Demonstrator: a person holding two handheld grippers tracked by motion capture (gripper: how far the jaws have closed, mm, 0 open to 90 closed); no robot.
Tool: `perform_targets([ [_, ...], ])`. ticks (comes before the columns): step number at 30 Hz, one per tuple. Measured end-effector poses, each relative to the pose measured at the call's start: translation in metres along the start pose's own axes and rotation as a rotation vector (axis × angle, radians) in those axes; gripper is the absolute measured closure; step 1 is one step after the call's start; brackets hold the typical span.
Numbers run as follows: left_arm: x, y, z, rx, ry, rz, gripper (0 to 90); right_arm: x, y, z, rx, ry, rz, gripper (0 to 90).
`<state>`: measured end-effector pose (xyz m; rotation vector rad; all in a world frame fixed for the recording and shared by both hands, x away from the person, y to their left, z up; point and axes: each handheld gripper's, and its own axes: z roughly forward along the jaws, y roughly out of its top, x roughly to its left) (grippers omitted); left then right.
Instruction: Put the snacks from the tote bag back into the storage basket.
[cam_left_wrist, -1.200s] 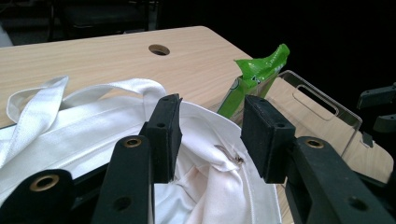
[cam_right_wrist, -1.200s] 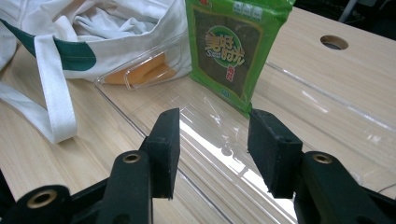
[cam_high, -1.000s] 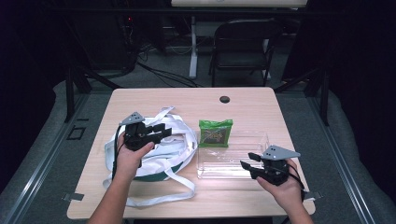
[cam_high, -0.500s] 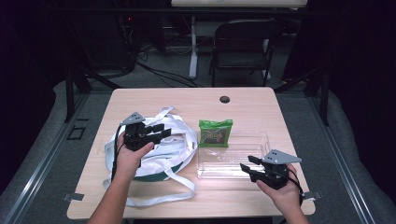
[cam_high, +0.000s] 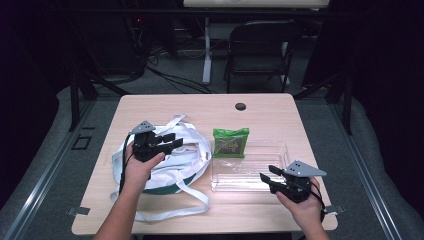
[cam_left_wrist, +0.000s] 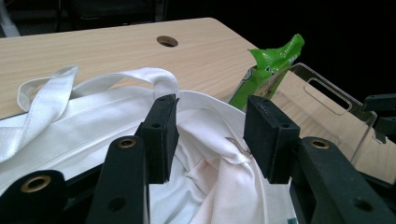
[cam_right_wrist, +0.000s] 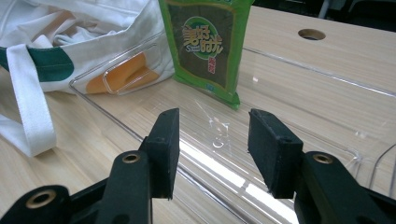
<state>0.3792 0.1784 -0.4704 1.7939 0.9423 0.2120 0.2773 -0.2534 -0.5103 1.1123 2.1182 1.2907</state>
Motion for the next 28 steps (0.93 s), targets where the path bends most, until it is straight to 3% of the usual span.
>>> perform_targets([
  [4, 0.0004, -0.0003, 0.0005, 0.000, 0.002, 0.000, 54.4, -0.0012, -0.0007, -0.0007, -0.020, -0.009, 0.016, 53.8],
  [28, 0.0035, -0.0008, -0.0016, -0.006, 0.016, -0.012, 53.6, -0.0006, -0.0008, -0.0016, -0.013, -0.018, 0.000, 54.5],
])
